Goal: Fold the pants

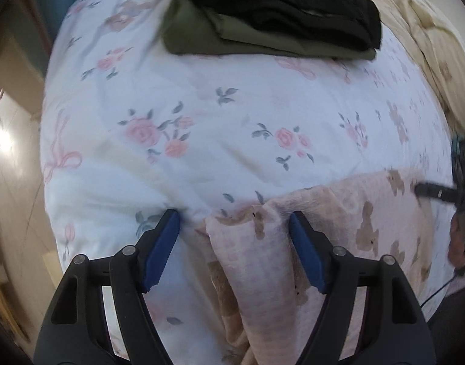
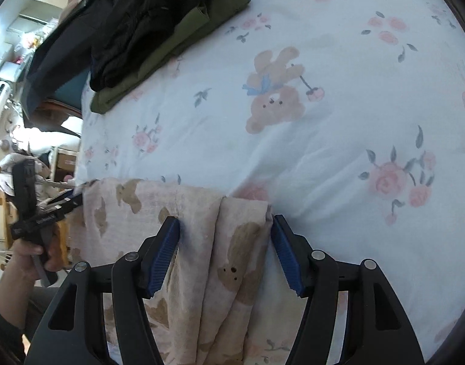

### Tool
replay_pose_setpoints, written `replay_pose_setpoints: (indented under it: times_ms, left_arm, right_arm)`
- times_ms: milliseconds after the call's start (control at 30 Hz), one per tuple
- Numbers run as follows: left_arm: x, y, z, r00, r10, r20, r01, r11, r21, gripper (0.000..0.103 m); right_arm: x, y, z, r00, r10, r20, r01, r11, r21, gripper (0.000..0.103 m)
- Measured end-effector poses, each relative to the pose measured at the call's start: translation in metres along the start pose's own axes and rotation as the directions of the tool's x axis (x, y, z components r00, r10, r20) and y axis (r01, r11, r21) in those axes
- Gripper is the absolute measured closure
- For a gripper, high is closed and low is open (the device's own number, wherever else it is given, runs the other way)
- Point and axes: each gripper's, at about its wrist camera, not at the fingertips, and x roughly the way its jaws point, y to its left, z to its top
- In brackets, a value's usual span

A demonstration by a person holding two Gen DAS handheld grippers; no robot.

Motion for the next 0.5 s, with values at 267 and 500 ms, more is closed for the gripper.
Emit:
replay_pose_setpoints:
  times_ms: [267,500]
  left_arm:
    - [-0.009,-0.028,0.000,0.993,-0.102,-0.050,0.110,0.979,0.171,0.100]
    - [-0.041,-0.011,0.048,0.986,-0.108,0.125,0.100,0.992,0.075,0.100]
  right_arm:
    - [0.004,0.017,0.000,0.999,0.040,-0.036,-0.043,0.993,-0.105,0.094]
    - [-0.027,0.029,0.038,0.999,-0.010,0.050,0.019,0.981,-0.195,0.095]
